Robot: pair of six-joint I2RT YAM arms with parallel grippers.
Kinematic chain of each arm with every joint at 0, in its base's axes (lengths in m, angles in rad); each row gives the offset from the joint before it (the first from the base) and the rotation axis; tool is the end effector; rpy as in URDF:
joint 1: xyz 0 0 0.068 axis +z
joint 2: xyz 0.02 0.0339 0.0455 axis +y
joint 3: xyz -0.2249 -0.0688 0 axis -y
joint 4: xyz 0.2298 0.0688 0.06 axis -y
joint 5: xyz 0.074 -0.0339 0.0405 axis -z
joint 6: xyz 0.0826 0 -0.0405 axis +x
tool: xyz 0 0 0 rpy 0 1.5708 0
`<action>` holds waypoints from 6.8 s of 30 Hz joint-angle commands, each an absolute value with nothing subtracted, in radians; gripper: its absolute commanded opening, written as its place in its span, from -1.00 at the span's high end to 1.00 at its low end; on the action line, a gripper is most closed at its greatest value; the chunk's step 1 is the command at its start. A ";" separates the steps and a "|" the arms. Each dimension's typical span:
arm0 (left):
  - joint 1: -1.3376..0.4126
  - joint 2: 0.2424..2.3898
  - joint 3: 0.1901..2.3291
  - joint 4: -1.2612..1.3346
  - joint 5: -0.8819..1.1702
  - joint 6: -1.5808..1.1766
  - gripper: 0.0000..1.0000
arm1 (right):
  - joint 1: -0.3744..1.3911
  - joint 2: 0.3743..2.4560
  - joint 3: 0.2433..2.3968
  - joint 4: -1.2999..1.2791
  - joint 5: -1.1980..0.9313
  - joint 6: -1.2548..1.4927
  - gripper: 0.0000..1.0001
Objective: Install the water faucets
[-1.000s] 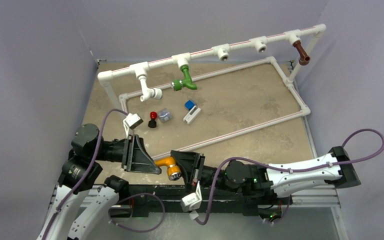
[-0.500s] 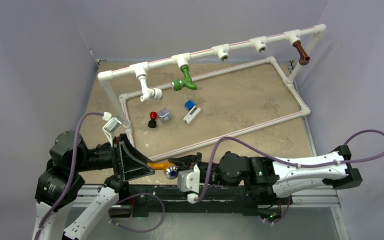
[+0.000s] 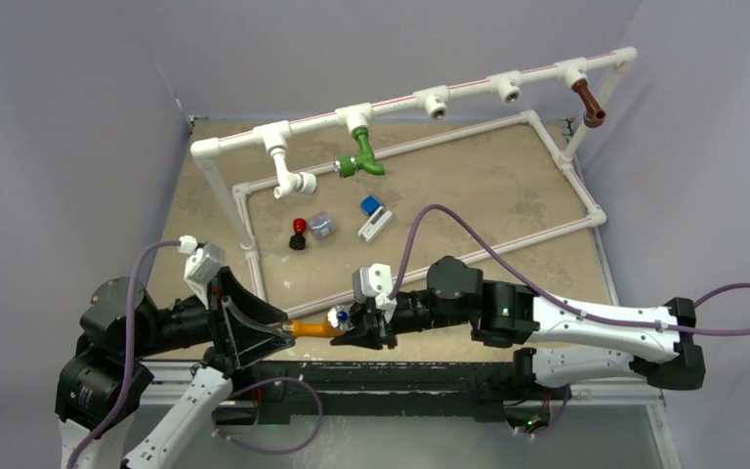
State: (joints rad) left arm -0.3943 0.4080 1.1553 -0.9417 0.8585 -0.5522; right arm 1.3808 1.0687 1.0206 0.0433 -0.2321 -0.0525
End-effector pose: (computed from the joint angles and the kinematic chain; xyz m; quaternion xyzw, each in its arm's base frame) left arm 0.0378 -0.0834 0.3782 0.2081 0.7210 -0.5494 0.3675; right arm 0.0377 0.2968 0.3588 -0.5240 0.4772 0.4965 0.5011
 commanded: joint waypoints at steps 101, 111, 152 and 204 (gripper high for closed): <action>-0.434 0.273 0.928 -0.649 0.796 -0.896 1.00 | 1.299 1.064 0.855 0.587 -0.251 0.649 -0.08; -0.434 0.265 0.912 -0.652 0.805 -0.902 1.00 | 1.299 1.072 0.839 0.618 -0.243 0.653 0.35; -0.433 0.931 1.540 -0.653 0.699 -0.500 -0.08 | 1.301 0.861 1.131 -0.175 0.694 0.368 1.00; -0.361 1.609 1.692 -0.276 -0.471 -0.130 0.20 | 0.880 0.960 1.158 -0.074 0.592 0.155 1.00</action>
State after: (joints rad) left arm -0.3676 1.6821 1.7618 -0.2768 -0.4774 -0.0772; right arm 0.8921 0.9741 1.1236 -0.1429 0.5846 0.1791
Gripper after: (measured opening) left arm 0.402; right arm 0.192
